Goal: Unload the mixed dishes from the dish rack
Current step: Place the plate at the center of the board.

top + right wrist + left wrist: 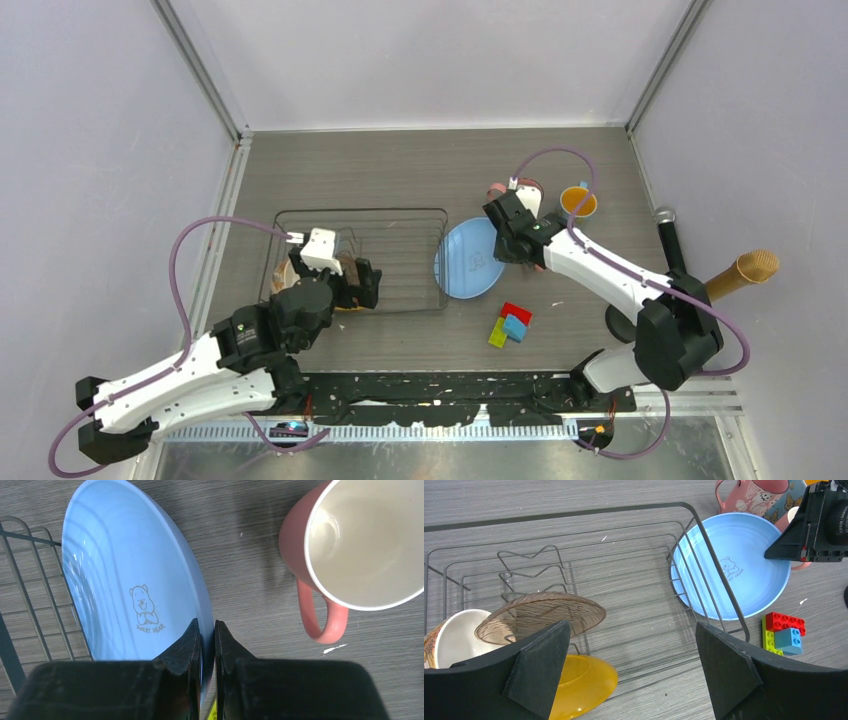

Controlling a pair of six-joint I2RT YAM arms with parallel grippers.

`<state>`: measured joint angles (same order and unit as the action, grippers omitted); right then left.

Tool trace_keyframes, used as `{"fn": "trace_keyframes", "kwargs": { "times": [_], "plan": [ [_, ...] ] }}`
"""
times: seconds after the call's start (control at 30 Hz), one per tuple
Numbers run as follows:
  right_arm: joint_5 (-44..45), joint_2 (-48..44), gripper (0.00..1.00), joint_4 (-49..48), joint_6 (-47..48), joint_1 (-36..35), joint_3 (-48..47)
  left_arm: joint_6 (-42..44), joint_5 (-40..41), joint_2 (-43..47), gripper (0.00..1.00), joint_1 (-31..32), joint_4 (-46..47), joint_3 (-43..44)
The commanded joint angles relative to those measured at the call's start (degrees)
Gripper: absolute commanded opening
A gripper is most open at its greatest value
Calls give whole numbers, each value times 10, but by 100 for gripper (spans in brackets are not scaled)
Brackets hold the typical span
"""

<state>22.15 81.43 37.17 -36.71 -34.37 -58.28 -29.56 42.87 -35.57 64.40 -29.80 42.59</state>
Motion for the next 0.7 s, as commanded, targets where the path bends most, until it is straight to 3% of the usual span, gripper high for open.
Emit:
{"fn": "trace_keyframes", "kwargs": {
  "times": [0.0,0.13,0.43,0.67],
  "plan": [
    [22,26,0,31,-12,-7,7,-3,7,8,100,-1,26,10],
    [81,49,2,47,-28,-6,6,-7,4,4,100,-1,21,15],
    [129,66,29,78,-37,-5,3,-14,1,1,100,-1,13,21],
    [142,46,42,82,-29,-5,0,-14,-1,-8,100,-1,12,25]
  ]
}}
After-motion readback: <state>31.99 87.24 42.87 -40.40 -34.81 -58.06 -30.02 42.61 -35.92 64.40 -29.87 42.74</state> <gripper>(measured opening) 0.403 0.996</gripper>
